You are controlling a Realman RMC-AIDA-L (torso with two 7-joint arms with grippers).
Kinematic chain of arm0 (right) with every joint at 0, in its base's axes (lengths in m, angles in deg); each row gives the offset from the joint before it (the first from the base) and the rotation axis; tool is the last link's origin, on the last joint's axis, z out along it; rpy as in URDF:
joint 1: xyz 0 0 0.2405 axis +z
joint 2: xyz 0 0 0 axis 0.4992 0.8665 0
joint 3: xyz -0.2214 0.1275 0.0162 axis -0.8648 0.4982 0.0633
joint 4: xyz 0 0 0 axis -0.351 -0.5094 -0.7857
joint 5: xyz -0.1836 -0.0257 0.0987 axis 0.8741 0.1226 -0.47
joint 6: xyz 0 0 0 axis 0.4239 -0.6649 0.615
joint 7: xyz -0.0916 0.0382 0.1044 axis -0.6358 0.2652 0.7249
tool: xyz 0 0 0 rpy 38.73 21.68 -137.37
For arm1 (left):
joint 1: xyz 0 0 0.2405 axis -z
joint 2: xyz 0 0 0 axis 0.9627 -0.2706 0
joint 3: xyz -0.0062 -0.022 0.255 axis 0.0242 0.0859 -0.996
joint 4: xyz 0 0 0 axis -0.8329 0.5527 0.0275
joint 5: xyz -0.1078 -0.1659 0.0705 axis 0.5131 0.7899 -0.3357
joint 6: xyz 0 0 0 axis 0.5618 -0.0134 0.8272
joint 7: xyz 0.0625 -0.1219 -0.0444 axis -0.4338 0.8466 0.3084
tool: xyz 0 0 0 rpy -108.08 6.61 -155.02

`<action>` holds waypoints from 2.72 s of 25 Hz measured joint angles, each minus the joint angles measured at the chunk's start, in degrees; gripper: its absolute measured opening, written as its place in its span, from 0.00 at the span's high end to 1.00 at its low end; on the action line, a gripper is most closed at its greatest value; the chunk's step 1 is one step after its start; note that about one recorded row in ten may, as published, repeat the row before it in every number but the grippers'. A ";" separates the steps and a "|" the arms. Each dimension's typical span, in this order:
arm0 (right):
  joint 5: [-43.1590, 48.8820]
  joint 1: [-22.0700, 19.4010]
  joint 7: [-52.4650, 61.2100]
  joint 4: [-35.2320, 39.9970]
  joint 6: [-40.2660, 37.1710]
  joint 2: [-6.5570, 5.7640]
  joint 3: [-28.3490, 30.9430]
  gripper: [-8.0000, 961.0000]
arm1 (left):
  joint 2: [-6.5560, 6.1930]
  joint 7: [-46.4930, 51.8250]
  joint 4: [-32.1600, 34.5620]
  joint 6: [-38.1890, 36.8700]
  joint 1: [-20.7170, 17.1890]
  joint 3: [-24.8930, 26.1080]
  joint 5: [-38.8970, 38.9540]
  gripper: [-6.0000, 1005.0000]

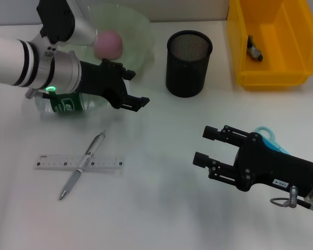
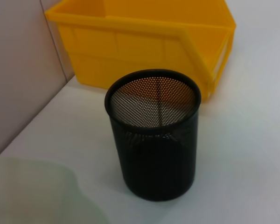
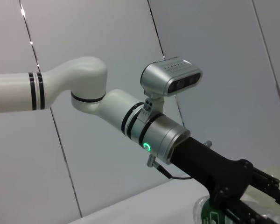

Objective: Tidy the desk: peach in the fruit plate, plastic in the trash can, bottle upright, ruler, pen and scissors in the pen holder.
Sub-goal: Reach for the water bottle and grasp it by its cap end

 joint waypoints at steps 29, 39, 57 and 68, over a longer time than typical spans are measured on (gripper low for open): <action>0.01 1.56 0.21 -0.89 1.50 0.09 0.04 0.29 | 0.17 1.99 -0.80 8.11 0.44 -6.39 -2.83 0.22; -0.04 2.33 0.16 -1.59 2.23 0.09 0.04 0.29 | 0.13 2.71 -1.04 8.16 0.32 -6.62 -4.91 0.22; -0.09 2.49 0.08 -1.63 2.23 0.09 0.04 0.29 | 0.17 3.42 -2.39 9.47 0.66 -7.70 -5.74 0.28; -0.09 2.61 0.10 -1.84 2.20 0.09 0.04 0.29 | 0.17 4.11 -2.41 9.40 0.39 -8.28 -7.14 0.32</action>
